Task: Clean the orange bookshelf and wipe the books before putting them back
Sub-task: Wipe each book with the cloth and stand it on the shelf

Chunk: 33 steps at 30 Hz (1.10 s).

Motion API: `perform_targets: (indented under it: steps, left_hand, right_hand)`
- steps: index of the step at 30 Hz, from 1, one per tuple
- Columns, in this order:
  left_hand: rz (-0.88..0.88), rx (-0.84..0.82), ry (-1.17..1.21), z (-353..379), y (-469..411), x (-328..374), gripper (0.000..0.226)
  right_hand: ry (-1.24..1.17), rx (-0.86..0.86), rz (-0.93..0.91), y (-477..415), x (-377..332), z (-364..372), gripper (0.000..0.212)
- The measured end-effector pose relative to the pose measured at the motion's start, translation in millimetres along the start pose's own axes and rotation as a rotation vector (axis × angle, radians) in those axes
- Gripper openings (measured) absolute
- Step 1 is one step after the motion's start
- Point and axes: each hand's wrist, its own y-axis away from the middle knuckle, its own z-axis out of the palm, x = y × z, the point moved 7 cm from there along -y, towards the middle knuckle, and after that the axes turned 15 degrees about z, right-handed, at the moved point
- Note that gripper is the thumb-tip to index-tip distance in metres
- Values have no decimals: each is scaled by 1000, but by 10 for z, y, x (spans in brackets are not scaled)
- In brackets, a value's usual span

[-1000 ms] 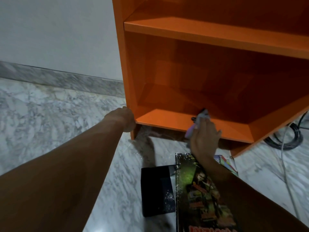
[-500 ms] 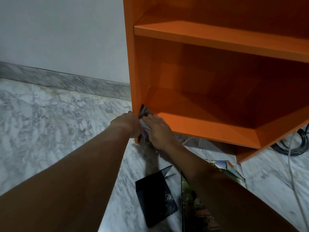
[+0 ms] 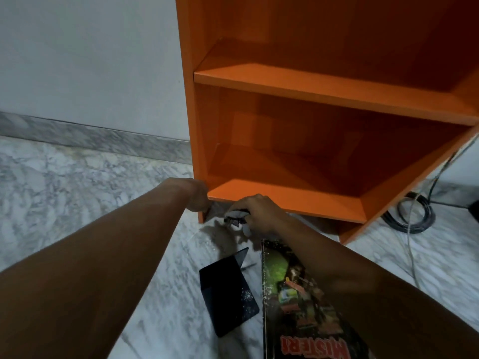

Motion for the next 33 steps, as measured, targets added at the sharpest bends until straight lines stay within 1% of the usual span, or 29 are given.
perform_targets:
  steps: [2,5,7,9,11,12,13,15,16,17,19,20,21,23,24,26,27,29,30,33]
  left_hand:
    - [11,5,-60,-66,119,138,35]
    - [17,57,-11,-97,349,538,25]
    - [13,130,-11,-26,525,919,34]
    - [15,256,24,172,713,1317,40]
    - [10,367,232,538,846,1637,34]
    - [3,382,353,790,896,1773,32]
    - [-16,376,465,1097,938,1901,32]
    - [-48,321,631,1698,976,2071,39]
    - [-67,281,707,1977,1000,2129,46]
    - [-98,254,808,2230,991,2127,58]
    - [-137,253,974,2596,960,2117,94]
    - [-146,262,1026,2688,935,2103,101]
    - [-153,269,1050,2740,953,2150,96]
    - [-163,326,1052,2706,936,2098,64]
    - [-169,355,1079,2657,930,2087,53]
    - [-210,408,1199,2586,896,2046,48]
    - [-223,406,1281,2581,844,2032,42]
    - [-131,364,1458,2439,803,2167,22]
    - [-75,334,1542,2345,842,2268,20]
    - [64,298,1677,2058,996,2456,36]
  right_hand:
    - [-125,49,56,290,84,-190,48]
    - [-327,156,152,728,254,-444,40]
    - [-441,226,235,1051,417,-544,39]
    - [-515,315,333,1374,589,-546,35]
    - [-593,402,453,1734,775,-465,29]
    - [-638,416,523,1895,887,-362,28]
    - [-693,419,582,2088,999,-235,28]
    - [-749,397,649,2363,1190,37,21]
    - [-749,388,668,2500,1258,154,18]
    - [-742,379,682,2598,1305,246,17]
    - [-731,356,694,2781,1356,426,21]
    - [-733,338,699,2837,1376,511,26]
    - [-725,324,707,2929,1410,606,29]
    - [-710,317,676,2987,1394,692,35]
    - [-717,322,655,2996,1385,704,37]
    - [-726,334,629,2997,1331,680,36]
    - [-724,338,614,2996,1290,658,35]
    - [-713,328,573,2972,1183,630,32]
    - [-725,310,533,2957,1106,629,32]
    - [-782,243,349,2906,768,613,35]
